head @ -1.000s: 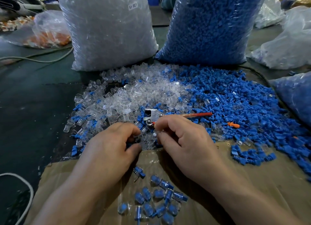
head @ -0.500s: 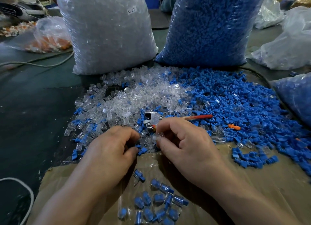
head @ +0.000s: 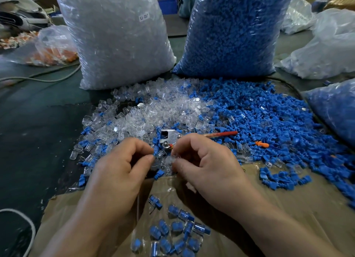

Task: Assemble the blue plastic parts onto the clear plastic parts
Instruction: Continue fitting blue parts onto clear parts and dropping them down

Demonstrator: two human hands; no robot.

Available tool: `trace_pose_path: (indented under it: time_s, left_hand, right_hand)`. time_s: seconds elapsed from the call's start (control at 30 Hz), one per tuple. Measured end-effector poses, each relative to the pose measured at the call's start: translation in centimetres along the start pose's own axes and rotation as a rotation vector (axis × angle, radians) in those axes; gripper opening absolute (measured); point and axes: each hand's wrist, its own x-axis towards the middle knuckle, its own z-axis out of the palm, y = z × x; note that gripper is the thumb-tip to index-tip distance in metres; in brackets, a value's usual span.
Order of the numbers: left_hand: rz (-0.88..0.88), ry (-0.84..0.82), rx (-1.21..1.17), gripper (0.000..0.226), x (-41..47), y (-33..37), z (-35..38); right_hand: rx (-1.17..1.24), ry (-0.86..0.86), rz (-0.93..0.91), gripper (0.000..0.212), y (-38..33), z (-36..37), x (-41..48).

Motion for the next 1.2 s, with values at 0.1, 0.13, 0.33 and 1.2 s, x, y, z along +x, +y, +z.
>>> trace_pose_path:
  time_s: [0.1,0.13,0.33,1.2]
  left_hand:
    - [-0.03,-0.04,-0.276,0.032,-0.5,0.8,0.2]
    - [-0.028,-0.062,-0.326,0.035,-0.6,1.1,0.3]
    - [0.016,-0.137,-0.353,0.036,-0.9,1.4,0.3]
    - [-0.102,-0.285,-0.616,0.031,-1.5,1.1,0.3]
  right_hand:
    - [0.102,-0.029,0.03,0.021,0.1,0.0,0.3]
    - [0.157,-0.05,0.048,0.022,0.1,0.0,0.3]
    - [0.445,-0.207,0.083,0.02,-0.7,-0.1,0.2]
    - [0.822,-0.355,0.28,0.012,-1.1,-0.1,-0.5]
